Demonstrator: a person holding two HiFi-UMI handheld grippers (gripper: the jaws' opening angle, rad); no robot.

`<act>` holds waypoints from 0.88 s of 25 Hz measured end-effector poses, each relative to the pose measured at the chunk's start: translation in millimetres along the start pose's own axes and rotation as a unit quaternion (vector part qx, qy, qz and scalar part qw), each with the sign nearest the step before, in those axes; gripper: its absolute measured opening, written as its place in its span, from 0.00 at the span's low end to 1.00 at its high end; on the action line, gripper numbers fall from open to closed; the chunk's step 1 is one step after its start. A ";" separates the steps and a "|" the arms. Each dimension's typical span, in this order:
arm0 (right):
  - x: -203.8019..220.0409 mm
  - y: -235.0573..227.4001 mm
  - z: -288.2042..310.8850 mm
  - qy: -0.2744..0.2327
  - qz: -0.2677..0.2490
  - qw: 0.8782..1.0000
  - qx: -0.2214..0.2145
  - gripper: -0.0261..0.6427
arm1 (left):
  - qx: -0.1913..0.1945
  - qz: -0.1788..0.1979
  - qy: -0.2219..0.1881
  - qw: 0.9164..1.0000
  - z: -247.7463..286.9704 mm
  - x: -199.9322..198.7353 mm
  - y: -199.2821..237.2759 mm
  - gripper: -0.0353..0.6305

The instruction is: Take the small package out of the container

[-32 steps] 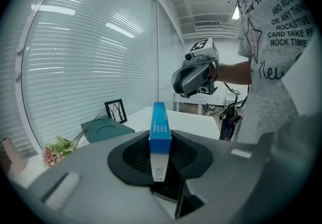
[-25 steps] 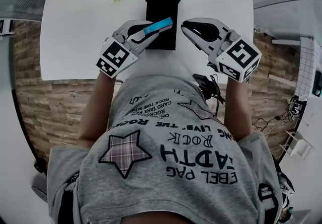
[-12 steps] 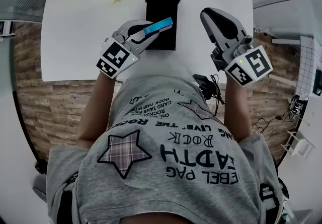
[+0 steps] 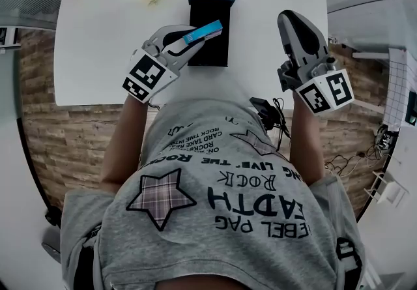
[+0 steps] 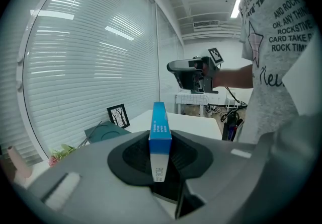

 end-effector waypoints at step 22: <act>2.7 3.0 -2.6 0.017 -0.027 0.999 0.006 0.09 | -0.077 0.001 -0.066 0.995 -47.4 -45.4 19.2 0.20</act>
Point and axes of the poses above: the fingertips, and each gripper's own axes: z forward along the fingers, y to its left, x out of its underside, the point moved 10 cm from there along -z, backward along the fingers, and after that the axes turned 3 degrees about y, right-handed, at the moved point
